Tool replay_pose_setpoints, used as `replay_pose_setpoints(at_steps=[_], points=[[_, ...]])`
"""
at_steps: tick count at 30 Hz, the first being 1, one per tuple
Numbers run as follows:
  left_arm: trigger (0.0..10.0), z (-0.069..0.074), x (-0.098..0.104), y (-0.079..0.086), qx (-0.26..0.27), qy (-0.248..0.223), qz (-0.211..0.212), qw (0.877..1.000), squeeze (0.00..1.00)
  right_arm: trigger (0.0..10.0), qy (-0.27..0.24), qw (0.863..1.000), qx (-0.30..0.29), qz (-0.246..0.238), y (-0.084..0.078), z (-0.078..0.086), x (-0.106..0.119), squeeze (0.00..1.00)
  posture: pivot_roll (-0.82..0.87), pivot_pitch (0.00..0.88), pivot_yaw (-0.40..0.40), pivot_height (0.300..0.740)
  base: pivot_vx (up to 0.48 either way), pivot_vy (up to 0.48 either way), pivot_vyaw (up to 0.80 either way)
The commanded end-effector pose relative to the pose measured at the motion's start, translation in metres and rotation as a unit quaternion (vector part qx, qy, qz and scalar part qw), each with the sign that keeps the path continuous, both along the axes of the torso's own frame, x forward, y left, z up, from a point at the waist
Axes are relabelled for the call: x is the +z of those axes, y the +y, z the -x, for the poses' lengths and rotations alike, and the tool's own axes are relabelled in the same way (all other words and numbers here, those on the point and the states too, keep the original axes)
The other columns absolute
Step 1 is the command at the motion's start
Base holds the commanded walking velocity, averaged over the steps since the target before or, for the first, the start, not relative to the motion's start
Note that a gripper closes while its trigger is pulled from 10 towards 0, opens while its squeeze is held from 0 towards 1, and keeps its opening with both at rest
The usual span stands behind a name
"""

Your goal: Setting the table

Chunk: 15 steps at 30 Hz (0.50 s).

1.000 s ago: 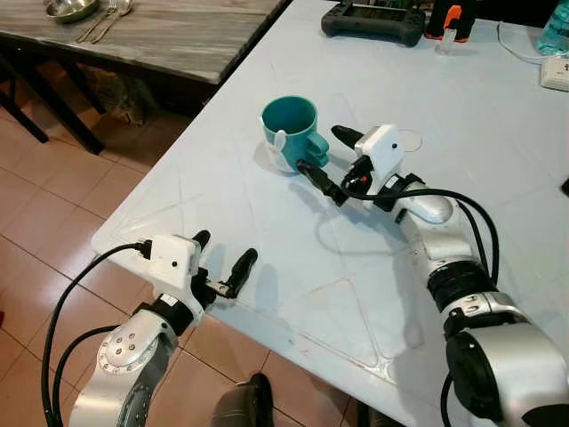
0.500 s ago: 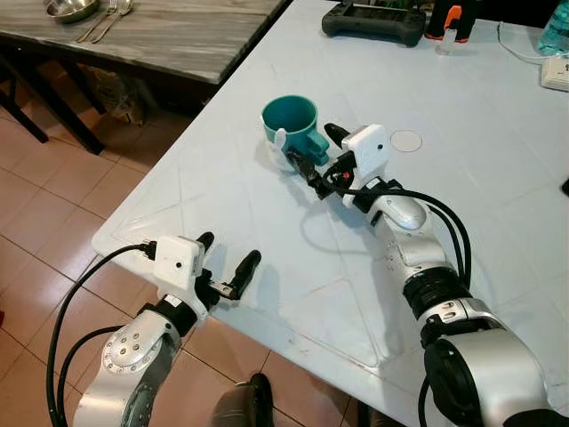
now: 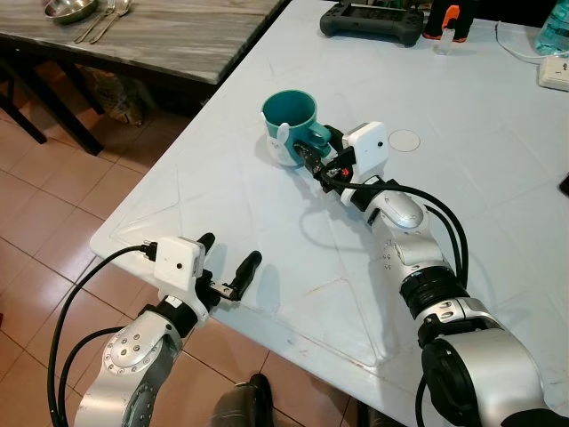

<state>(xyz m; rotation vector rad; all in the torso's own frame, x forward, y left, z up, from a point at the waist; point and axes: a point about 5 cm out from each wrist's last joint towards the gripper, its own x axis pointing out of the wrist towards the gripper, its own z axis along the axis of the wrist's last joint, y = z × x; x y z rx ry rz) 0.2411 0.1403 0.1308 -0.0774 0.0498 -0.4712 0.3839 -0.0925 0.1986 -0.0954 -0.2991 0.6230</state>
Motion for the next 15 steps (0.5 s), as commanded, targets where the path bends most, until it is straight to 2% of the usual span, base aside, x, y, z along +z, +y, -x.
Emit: replay_pose_setpoints(at_steps=[1, 12, 15], points=[[10.0, 0.0015, -0.0052, 0.0011, -0.001, 0.009, -0.001, 1.0, 0.0, 0.0, 0.002, 1.0, 0.008, -0.004, 0.0042, 0.0009, 0.0005, 0.0, -0.02, 0.269, 0.13, 0.74, 0.0, 0.0, 0.0], [10.0, -0.0028, -0.0044, 0.0007, 0.0, 0.004, 0.0, 1.0, 0.0, 0.0, 0.007, 1.0, 0.016, -0.002, 0.0007, 0.0012, 0.0001, 0.0, -0.03, 0.254, 0.127, 0.74, 0.0, 0.0, 0.0], [10.0, -0.0046, -0.0047, 0.0006, 0.0, 0.002, 0.0, 1.0, 0.0, 0.0, 0.009, 1.0, 0.027, 0.012, -0.0016, 0.0032, -0.0047, 0.0, -0.03, 0.245, 0.13, 0.74, 0.0, 0.0, 0.0]])
